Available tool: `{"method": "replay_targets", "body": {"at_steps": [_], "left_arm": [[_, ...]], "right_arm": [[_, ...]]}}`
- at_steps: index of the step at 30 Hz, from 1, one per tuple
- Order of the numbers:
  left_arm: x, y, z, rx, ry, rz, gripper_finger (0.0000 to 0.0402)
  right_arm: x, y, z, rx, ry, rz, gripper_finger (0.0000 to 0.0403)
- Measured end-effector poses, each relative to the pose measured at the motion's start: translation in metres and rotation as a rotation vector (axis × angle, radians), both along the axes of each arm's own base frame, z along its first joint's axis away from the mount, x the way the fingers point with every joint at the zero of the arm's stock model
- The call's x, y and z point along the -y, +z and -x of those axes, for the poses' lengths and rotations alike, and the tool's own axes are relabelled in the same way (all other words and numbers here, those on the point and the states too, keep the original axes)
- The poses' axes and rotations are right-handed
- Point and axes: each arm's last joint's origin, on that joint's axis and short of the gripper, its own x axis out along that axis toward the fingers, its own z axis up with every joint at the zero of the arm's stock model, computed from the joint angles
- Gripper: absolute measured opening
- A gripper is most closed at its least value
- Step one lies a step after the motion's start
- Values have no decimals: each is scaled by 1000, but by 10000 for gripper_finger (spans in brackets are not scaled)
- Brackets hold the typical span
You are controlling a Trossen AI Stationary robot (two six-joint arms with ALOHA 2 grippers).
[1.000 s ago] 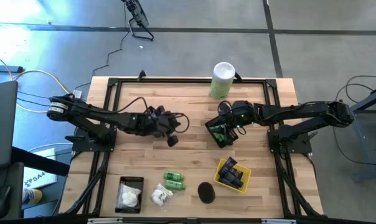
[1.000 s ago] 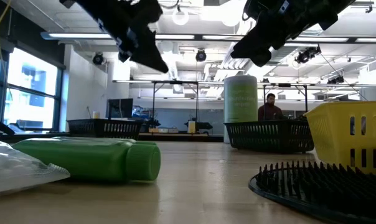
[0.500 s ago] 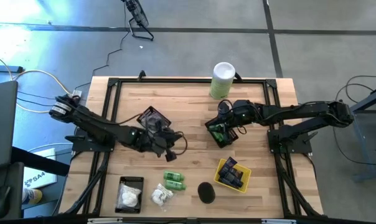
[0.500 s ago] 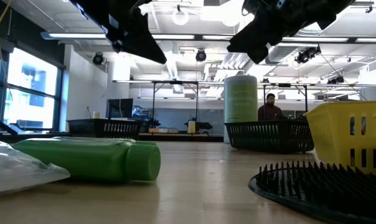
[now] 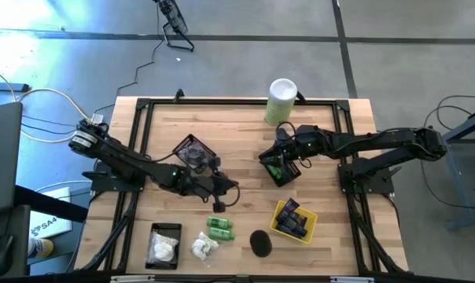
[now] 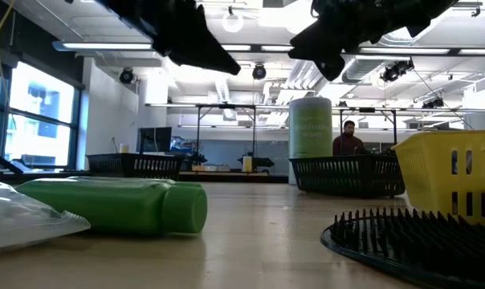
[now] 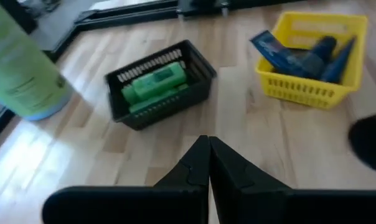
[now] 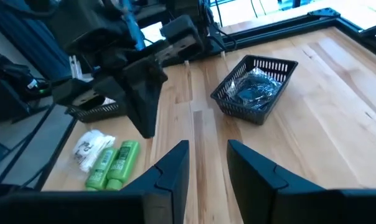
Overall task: Pick & Place Travel size toiletries
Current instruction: Put the shampoo bottle into the top right black bin
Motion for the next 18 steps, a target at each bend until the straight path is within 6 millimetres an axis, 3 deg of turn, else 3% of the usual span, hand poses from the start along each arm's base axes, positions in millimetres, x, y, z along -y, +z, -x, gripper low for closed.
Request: {"method": "replay_targets", "body": {"at_steps": [4,10,18], "left_arm": [[-10,-19,10,3,-56,37,0],[-32,-29,37,144,-82,106,0],[-39,-23,68,193,-110,55,0]], "right_arm": [[-4,2,-1,21,-1,10,100],[-11,8,-3,87,9,51,100],[-11,22,-6,230,-3,31,100]]}}
